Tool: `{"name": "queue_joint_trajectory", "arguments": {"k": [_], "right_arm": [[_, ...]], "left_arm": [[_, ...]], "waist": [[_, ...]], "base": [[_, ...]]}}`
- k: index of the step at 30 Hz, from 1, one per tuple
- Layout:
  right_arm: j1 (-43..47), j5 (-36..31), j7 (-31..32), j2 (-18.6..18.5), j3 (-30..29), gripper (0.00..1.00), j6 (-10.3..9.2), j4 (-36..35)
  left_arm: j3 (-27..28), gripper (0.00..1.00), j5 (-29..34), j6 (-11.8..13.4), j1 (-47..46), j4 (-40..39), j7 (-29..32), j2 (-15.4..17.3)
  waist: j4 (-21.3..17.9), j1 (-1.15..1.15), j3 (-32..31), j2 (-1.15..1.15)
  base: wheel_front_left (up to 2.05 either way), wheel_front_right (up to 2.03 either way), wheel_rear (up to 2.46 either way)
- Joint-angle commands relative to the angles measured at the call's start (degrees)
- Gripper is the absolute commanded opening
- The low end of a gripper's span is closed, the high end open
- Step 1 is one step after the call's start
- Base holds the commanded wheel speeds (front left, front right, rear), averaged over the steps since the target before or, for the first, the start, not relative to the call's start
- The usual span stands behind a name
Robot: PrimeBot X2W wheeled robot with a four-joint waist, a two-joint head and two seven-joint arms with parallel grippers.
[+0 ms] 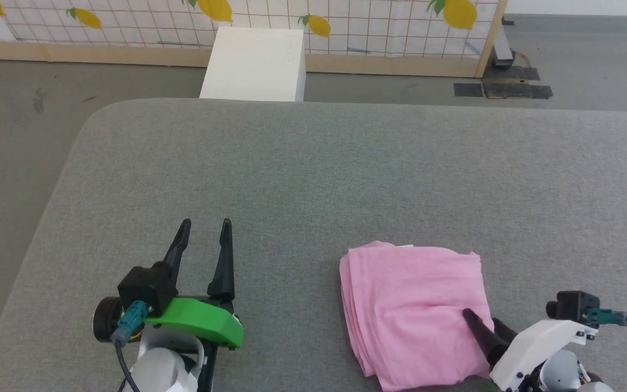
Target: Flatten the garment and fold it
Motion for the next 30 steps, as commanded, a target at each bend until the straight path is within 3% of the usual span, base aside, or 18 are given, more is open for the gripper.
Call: {"name": "queue_joint_trajectory", "arguments": {"k": [1,5,6,9,14,19,26,30], "right_arm": [[-1.16,-0.33,1.76,-0.01,0.40,1.00,-0.08,1.39],[-2.19,-2.52,7.62,-0.01,2.23,1.00,-0.08,3.02],[-2.46,-2.71,8.72,-0.01,2.45,0.70,-0.08,2.92],[-3.34,-4.65,10.78,-0.01,2.91,0.00,-0.08,2.01],[-6.36,-13.04,11.56,-0.34,5.05,0.00,-0.08,-2.19],[-11.30,-21.28,13.56,-5.81,12.18,0.00,-0.08,-5.04],[-23.75,-25.86,13.65,-16.92,25.86,0.00,-0.08,-3.13],[-30.81,-25.18,10.03,-19.85,29.93,0.00,-0.08,1.73]], "left_arm": [[-0.12,1.00,-0.01,-0.28,-0.11,0.06,-0.26,-0.13],[-0.21,1.00,-0.05,-0.28,-0.13,0.13,-0.26,-0.13],[-0.19,1.00,-0.03,-0.28,-0.17,0.10,-0.26,-0.13],[-0.08,1.00,0.01,-0.18,-0.29,0.00,-0.26,-0.13],[0.20,1.00,1.20,-0.30,-0.81,-0.18,-0.26,-0.13],[1.29,1.00,2.41,-0.51,-1.53,-1.03,-0.26,-0.13],[2.04,1.00,4.27,-1.14,-3.18,-1.96,-0.26,-0.12],[2.28,1.00,5.41,-1.35,-4.65,-2.31,-0.26,-0.09]], "waist": [[0.47,0.00,0.15,0.00],[1.04,0.00,0.36,0.00],[1.11,0.00,0.46,0.00],[1.04,0.00,0.73,0.00],[-0.54,0.00,1.78,0.00],[-4.97,0.00,3.49,0.00],[-16.35,0.00,7.84,0.00],[-23.01,0.00,10.31,0.00]], "base": [[0.00,0.00,0.00],[0.00,0.00,0.00],[0.00,0.00,0.00],[0.00,0.00,0.00],[0.00,0.00,0.00],[0.00,0.00,0.00],[0.00,0.00,0.00],[0.00,0.00,0.00]]}}
